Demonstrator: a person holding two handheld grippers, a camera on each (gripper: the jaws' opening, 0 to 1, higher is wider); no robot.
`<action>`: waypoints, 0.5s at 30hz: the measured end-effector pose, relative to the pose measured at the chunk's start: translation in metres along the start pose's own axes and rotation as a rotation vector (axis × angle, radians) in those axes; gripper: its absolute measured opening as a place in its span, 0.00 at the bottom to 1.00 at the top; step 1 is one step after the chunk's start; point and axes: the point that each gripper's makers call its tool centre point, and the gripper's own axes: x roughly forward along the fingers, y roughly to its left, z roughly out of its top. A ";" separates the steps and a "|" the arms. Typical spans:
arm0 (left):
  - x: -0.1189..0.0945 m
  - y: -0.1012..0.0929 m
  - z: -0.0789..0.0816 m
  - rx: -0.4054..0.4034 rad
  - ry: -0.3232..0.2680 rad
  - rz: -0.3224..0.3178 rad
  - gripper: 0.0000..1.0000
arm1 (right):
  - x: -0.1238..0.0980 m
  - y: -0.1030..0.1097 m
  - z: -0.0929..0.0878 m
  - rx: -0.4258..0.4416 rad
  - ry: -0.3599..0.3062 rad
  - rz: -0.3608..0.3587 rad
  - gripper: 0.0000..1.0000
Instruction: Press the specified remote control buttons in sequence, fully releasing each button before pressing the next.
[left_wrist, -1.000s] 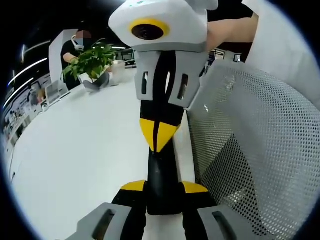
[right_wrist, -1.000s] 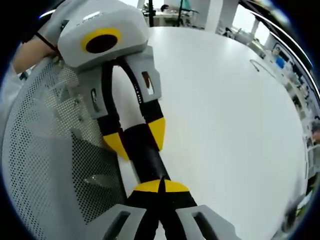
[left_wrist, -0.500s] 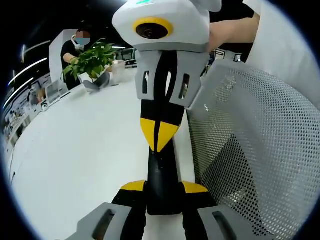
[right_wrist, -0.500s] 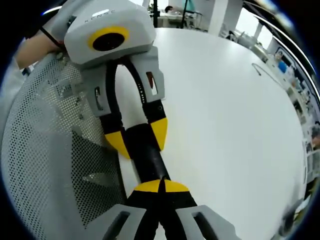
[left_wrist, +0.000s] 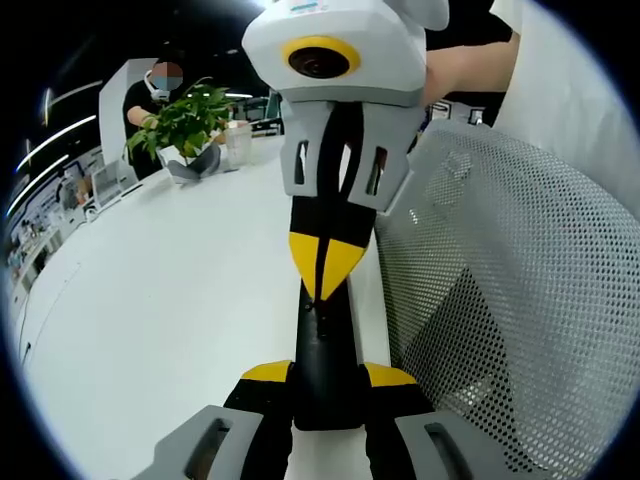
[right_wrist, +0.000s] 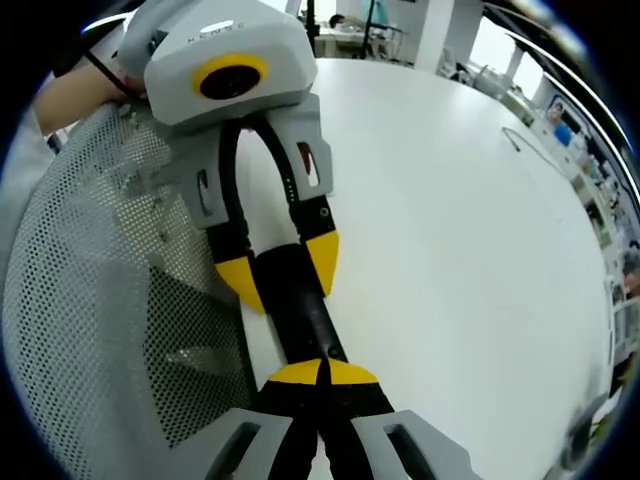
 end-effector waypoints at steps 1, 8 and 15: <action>0.000 0.000 0.000 -0.001 -0.001 0.000 0.25 | 0.000 0.000 0.000 0.002 -0.004 -0.001 0.00; 0.000 0.000 0.000 -0.010 -0.010 0.006 0.25 | 0.000 0.000 0.000 -0.011 -0.019 -0.003 0.00; -0.001 0.000 0.000 -0.014 -0.022 0.008 0.25 | -0.001 0.000 0.000 -0.019 -0.043 -0.003 0.00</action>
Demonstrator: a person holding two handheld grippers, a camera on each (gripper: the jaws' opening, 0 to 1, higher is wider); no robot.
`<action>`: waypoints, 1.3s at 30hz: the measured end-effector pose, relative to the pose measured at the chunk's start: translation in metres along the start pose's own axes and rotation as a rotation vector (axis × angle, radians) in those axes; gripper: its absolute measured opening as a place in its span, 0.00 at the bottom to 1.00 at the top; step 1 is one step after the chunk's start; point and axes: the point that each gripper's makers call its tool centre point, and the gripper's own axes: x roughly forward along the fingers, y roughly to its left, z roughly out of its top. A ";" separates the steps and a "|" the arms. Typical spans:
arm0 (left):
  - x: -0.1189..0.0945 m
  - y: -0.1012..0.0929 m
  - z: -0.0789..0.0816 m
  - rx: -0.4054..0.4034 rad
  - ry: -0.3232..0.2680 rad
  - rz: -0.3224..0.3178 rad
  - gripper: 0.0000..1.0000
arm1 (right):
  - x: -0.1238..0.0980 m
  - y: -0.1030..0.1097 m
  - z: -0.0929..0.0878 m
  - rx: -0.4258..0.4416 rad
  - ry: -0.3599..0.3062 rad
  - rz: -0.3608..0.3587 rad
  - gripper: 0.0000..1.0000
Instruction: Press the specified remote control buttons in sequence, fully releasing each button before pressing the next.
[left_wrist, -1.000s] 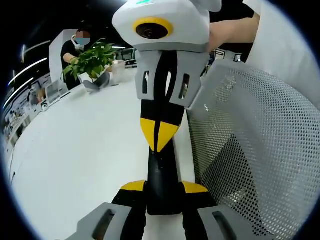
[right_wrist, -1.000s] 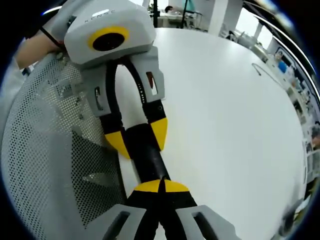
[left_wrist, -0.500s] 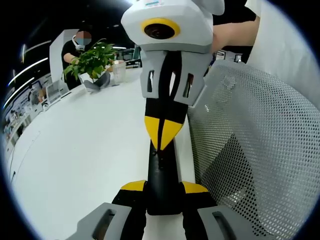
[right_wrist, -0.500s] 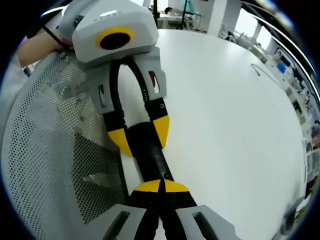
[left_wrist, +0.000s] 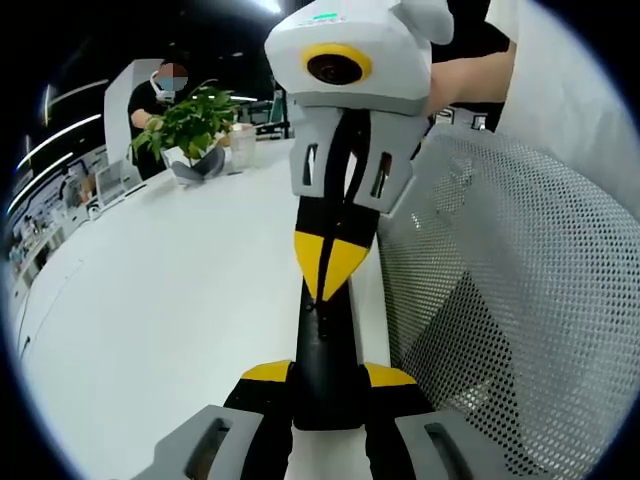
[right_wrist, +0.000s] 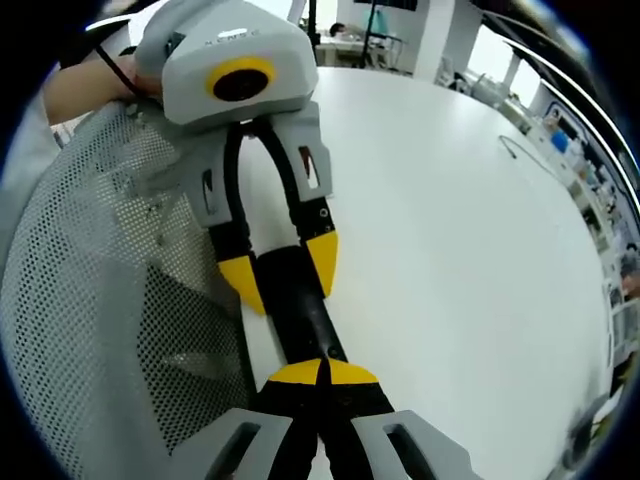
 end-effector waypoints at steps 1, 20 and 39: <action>0.000 0.000 0.000 0.000 0.000 0.000 0.25 | 0.000 0.000 0.000 -0.006 0.004 0.006 0.00; 0.001 0.001 0.000 0.004 0.005 -0.001 0.25 | 0.000 -0.001 -0.001 -0.002 0.030 0.020 0.00; 0.002 0.001 0.000 0.011 0.022 -0.001 0.25 | 0.000 -0.001 -0.001 0.054 0.019 0.012 0.00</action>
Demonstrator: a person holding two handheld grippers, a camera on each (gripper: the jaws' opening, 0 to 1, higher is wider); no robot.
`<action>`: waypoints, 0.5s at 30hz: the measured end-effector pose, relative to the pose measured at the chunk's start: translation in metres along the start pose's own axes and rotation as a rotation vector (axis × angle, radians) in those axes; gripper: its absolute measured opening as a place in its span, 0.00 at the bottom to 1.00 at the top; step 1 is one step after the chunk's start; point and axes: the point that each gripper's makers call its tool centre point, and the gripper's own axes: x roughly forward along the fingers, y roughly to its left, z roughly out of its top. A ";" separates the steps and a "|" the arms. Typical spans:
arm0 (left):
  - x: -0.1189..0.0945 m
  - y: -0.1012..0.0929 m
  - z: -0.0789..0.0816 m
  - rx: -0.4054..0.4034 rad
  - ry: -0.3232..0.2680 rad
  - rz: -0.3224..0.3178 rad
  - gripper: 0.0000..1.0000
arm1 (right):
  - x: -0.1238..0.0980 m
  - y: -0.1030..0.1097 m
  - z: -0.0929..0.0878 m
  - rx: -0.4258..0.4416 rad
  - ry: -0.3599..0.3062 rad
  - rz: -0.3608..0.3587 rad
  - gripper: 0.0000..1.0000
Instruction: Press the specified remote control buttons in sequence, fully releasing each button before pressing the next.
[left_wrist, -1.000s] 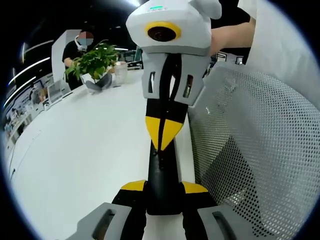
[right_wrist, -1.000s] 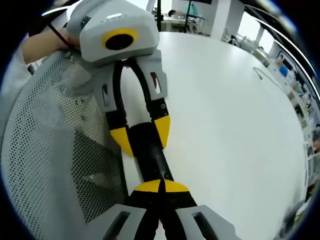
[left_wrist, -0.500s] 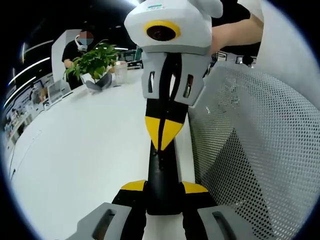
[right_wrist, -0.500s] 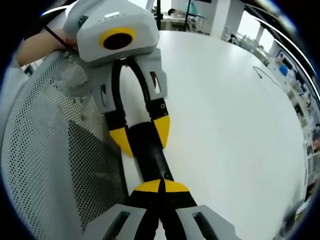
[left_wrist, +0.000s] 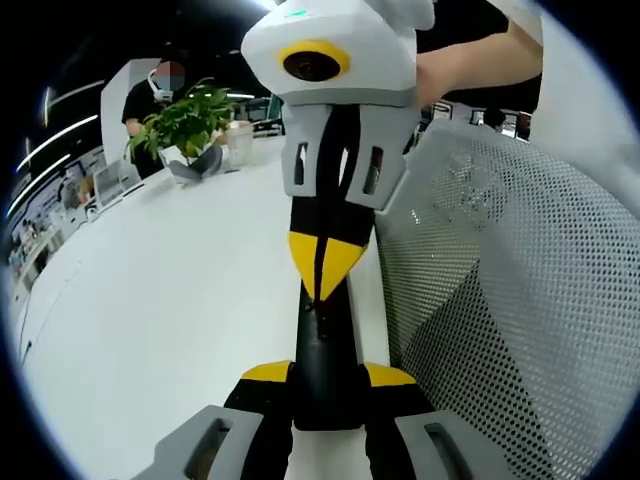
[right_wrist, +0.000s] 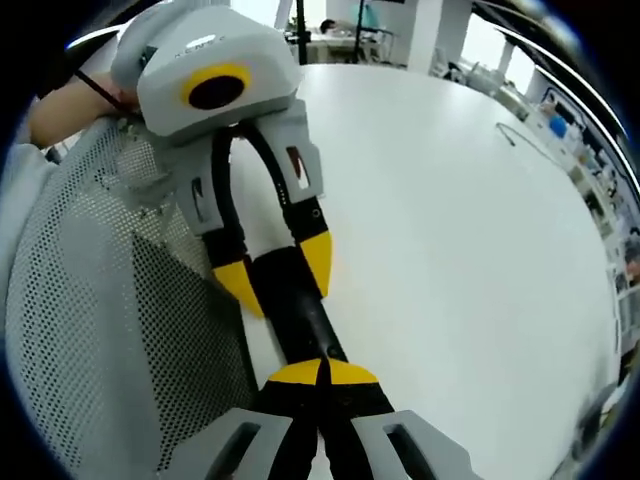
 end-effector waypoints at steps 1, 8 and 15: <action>0.000 0.000 0.000 0.000 0.000 0.000 0.25 | 0.000 0.000 0.000 -0.006 0.001 -0.005 0.00; 0.001 0.000 0.001 0.001 0.003 -0.003 0.25 | -0.001 -0.002 -0.001 0.011 0.000 -0.007 0.00; 0.001 0.000 0.001 0.006 0.013 -0.004 0.25 | 0.000 -0.002 -0.001 0.000 0.015 0.009 0.00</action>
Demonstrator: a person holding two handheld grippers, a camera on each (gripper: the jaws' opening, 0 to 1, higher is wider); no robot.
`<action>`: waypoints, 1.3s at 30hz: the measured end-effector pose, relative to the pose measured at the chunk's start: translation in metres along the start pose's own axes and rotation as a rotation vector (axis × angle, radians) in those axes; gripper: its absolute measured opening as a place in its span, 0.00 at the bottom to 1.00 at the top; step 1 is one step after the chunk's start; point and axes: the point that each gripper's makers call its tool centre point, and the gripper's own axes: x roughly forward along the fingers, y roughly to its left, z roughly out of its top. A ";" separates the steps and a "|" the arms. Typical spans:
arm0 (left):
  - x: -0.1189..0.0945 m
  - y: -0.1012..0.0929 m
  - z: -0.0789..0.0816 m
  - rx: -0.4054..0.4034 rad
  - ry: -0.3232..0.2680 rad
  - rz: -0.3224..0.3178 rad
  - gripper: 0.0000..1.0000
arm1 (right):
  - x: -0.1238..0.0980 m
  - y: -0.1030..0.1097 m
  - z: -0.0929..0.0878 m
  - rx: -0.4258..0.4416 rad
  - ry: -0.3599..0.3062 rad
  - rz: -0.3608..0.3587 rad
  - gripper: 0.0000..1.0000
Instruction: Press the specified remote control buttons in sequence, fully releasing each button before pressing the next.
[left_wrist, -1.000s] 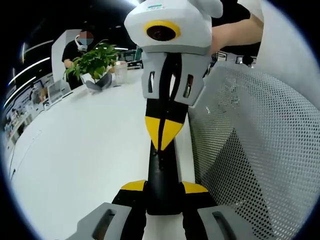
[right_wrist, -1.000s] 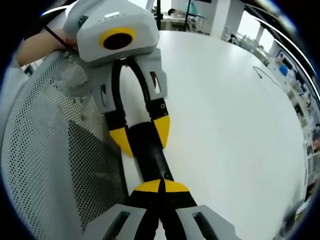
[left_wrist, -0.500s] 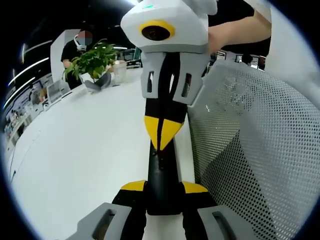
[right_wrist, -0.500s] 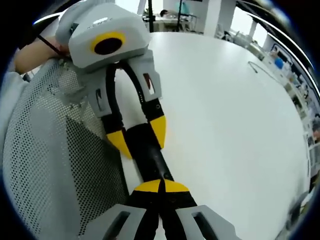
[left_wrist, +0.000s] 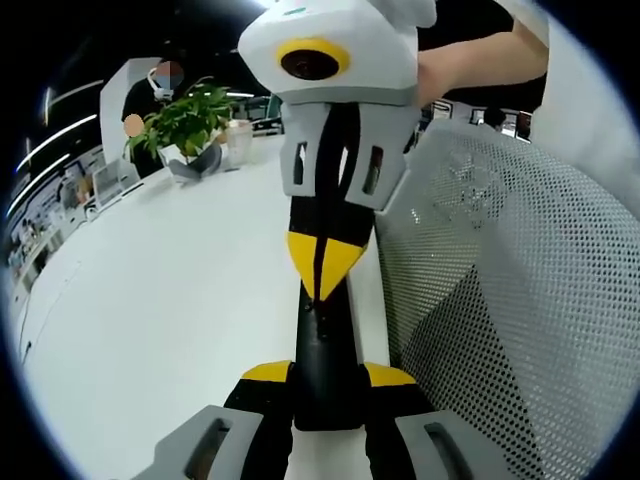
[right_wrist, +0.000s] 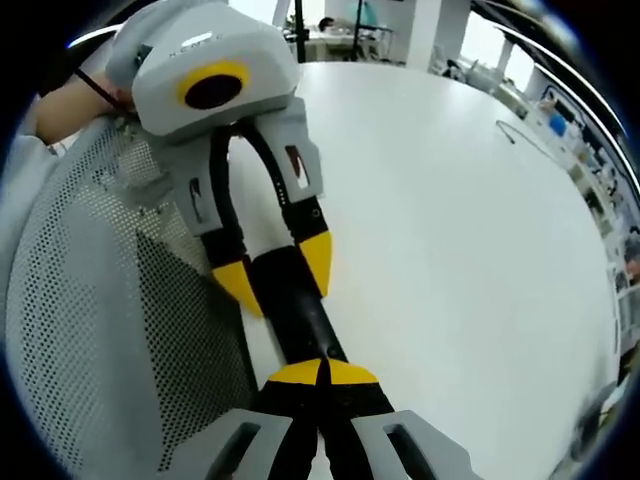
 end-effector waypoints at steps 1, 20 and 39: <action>0.000 0.000 0.000 -0.001 0.000 0.001 0.25 | 0.000 0.000 0.000 -0.001 0.002 0.000 0.00; -0.001 -0.001 -0.001 -0.010 -0.006 0.007 0.25 | 0.001 0.001 0.003 0.023 -0.045 -0.014 0.00; -0.002 -0.001 -0.002 -0.017 -0.012 0.009 0.25 | 0.006 0.013 0.014 -0.140 -0.037 0.023 0.00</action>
